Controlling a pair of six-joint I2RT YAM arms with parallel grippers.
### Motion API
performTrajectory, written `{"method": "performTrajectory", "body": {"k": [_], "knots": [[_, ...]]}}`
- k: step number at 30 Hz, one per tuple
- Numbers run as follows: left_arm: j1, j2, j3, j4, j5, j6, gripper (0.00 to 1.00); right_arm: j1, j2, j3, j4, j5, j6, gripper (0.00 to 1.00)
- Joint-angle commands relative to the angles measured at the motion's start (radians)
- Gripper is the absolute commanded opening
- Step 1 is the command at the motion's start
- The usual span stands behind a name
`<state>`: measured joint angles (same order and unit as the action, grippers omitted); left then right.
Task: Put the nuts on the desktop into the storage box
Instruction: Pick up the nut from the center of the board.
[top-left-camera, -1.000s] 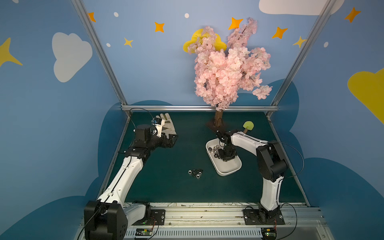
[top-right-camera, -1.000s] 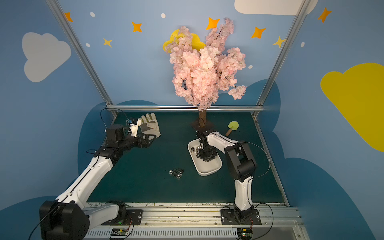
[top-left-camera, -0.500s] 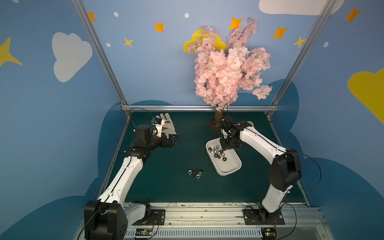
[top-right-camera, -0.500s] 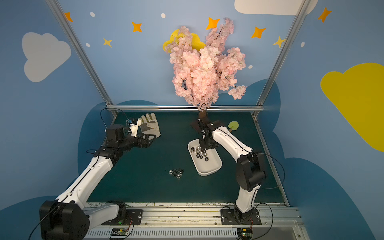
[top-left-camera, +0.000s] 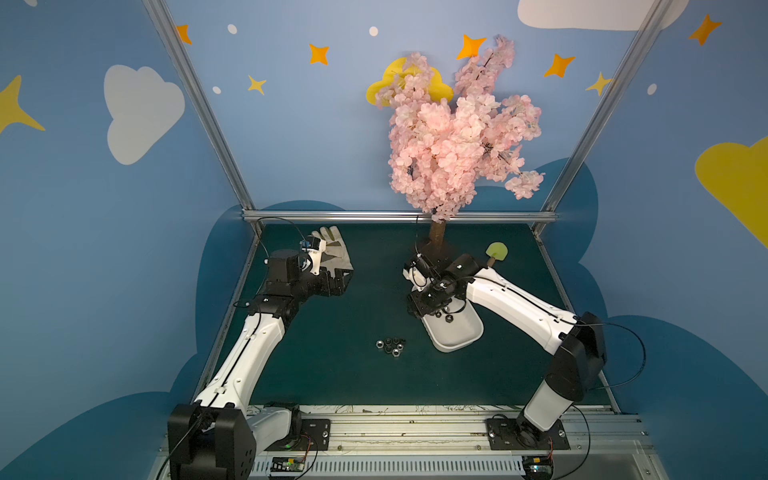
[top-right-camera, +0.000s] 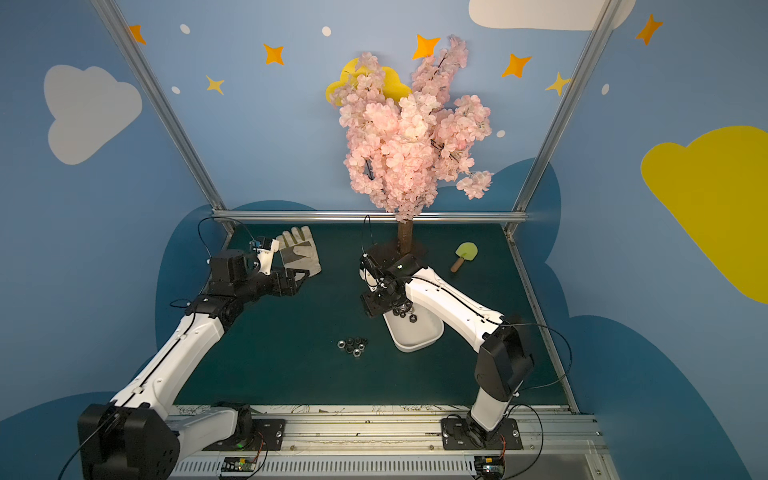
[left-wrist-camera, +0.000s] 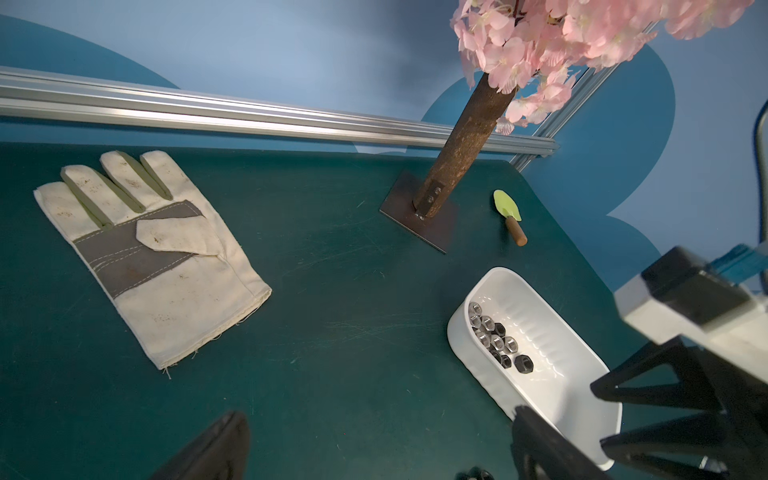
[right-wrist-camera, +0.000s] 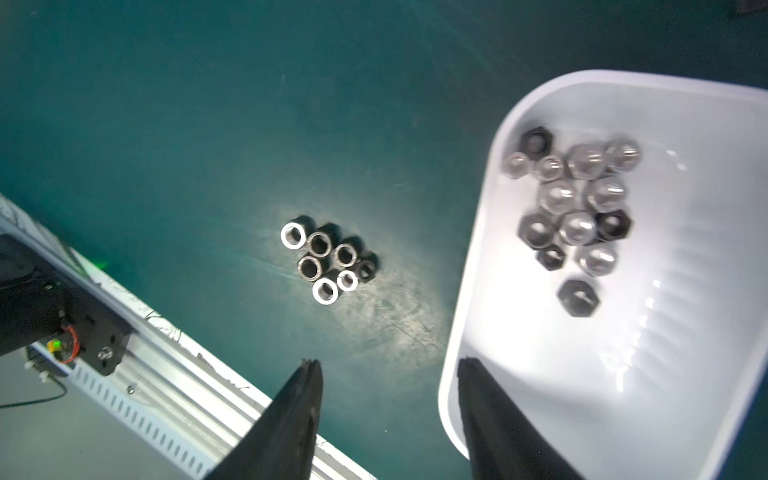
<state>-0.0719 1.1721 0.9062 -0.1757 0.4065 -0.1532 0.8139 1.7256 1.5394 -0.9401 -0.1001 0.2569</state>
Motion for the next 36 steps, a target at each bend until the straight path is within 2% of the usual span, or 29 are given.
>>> {"method": "performTrajectory", "body": {"k": [1, 9, 22, 36], "knots": [[0.004, -0.019, 0.000, -0.002, -0.001, 0.003, 1.00, 0.021, 0.018, -0.028, 0.059, -0.097, 0.025, 0.57], [0.004, -0.007, -0.003, 0.010, 0.015, -0.008, 1.00, 0.088, 0.113, -0.073, 0.065, -0.101, 0.041, 0.56], [0.001, -0.005, -0.004, 0.013, 0.011, -0.005, 1.00, 0.082, 0.248, -0.094, 0.049, 0.020, 0.106, 0.42], [0.001, 0.005, -0.001, 0.017, 0.009, -0.001, 1.00, 0.062, 0.331, -0.025, 0.060, -0.033, 0.097, 0.40]]}}
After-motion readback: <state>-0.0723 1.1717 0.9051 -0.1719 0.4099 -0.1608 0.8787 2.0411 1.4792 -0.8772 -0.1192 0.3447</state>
